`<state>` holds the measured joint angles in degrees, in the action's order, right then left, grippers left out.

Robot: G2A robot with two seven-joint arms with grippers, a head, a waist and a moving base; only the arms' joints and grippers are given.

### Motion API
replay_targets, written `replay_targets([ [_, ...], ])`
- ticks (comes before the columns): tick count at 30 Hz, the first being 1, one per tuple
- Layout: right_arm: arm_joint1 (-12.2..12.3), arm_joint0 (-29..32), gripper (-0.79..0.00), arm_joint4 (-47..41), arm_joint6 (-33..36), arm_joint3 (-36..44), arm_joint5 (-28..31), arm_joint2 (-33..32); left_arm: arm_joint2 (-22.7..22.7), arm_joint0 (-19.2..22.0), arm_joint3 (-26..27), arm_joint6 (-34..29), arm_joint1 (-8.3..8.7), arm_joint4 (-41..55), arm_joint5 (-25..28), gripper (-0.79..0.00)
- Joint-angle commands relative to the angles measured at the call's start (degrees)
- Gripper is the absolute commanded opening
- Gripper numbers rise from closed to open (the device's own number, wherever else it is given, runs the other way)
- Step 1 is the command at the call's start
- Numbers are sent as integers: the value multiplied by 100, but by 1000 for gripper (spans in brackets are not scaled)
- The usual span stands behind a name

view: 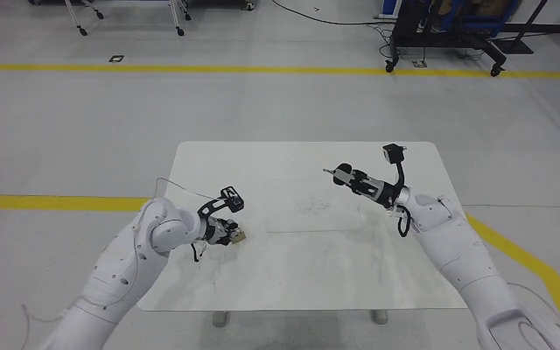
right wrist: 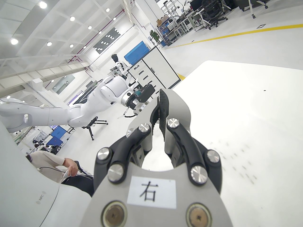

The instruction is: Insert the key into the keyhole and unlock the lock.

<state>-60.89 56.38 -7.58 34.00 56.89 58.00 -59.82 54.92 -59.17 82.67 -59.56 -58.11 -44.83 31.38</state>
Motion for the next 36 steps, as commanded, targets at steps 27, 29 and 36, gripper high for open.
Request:
replay_targets([
  [27,0,0,-785,0,0,0,0,0,-281,11,128,1174,-163,-266,-956,-785],
  [29,0,0,-785,0,0,0,0,0,-281,11,128,1174,-163,-266,-956,-785],
  [36,-1,45,-785,119,-112,104,-153,-21,132,-165,-82,1787,-169,928,-946,-785],
])
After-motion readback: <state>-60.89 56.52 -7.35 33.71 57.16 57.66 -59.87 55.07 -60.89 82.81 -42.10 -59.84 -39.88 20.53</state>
